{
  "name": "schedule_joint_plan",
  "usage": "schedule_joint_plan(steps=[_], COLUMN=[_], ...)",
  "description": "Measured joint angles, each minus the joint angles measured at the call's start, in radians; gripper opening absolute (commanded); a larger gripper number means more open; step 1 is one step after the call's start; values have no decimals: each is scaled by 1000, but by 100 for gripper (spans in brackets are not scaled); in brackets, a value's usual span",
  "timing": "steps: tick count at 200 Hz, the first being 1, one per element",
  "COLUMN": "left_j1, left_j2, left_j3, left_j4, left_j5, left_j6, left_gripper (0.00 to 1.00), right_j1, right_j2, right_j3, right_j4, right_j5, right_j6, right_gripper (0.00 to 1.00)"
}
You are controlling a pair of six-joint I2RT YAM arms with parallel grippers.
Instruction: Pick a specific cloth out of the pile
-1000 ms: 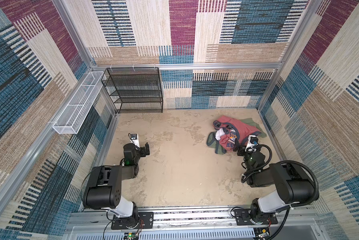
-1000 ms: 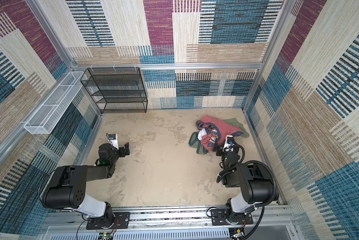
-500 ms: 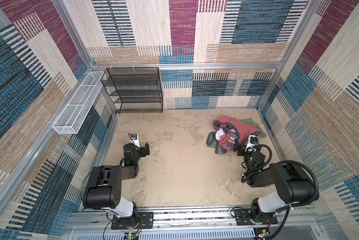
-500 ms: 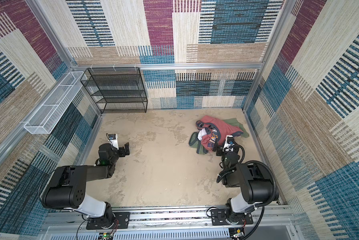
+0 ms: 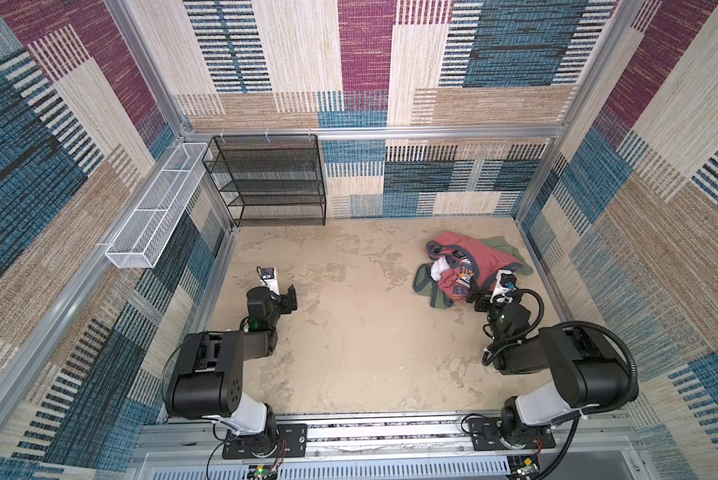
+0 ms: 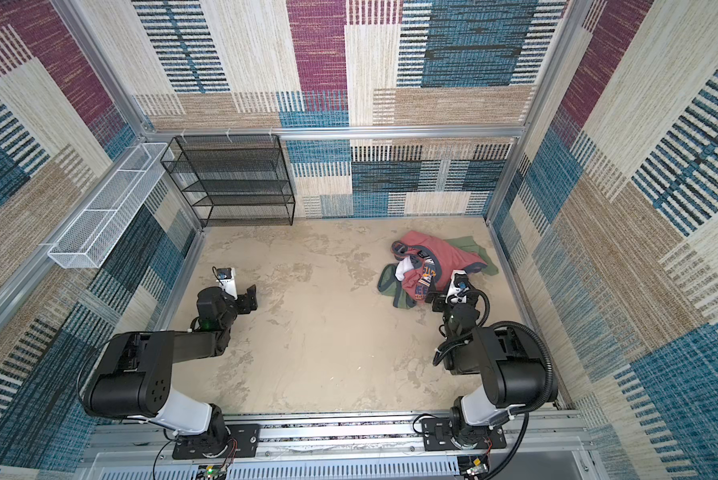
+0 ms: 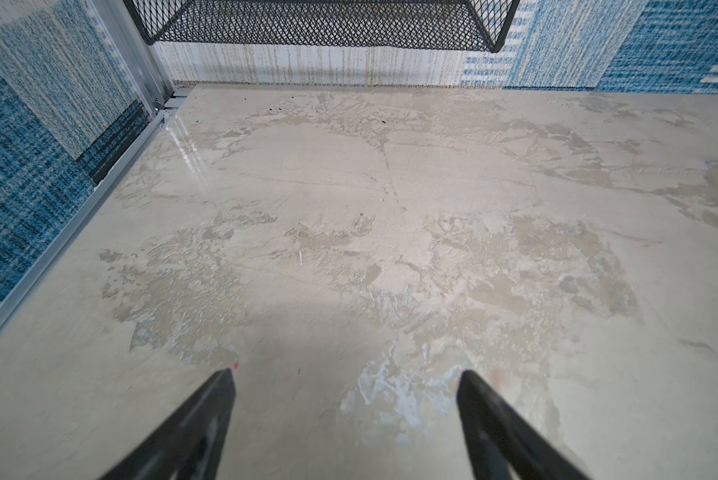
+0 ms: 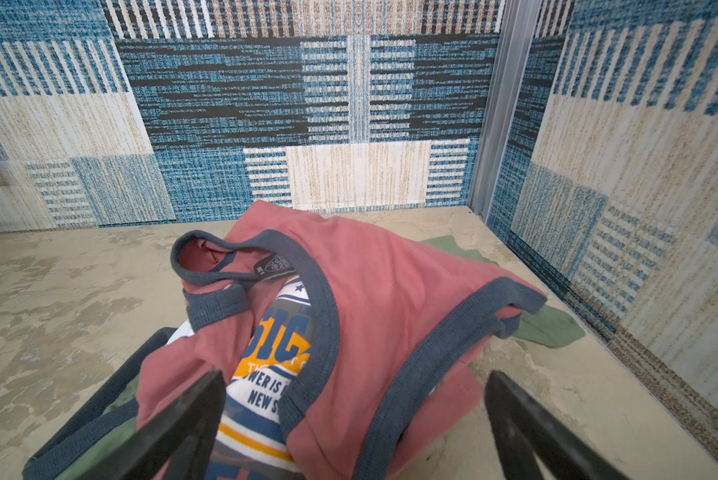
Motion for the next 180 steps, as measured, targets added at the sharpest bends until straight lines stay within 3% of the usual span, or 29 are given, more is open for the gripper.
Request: schedule_joint_plan(steps=[22,43,74,108,130,180], left_j1=[-1,-7,-47,-133,-172,-201], left_j2=[-119,-211,-298,-323,-298,-220], left_j3=[40,46,121,220,243,286], left_j4=[-96,-174,-360,-508,-563,-589], left_j5=[-25,-66,-91,-93,-42,58], left_j6=[-6,-29,-99,-182,-249,-328], left_gripper=[64,62,59,57,57,57], right_j1=[4,25,170,303,383,413], right_j2=[-130,-220,-270,-252,-203,-53], right_j3=[71,201,345,480,523,563], right_j4=[-150,-340,-607,-849,-971,-1110], right_j5=[20,84,136,138,90,-24], right_j6=[10,47,46,78,108,174], right_gripper=[82,78,72,60,47,49])
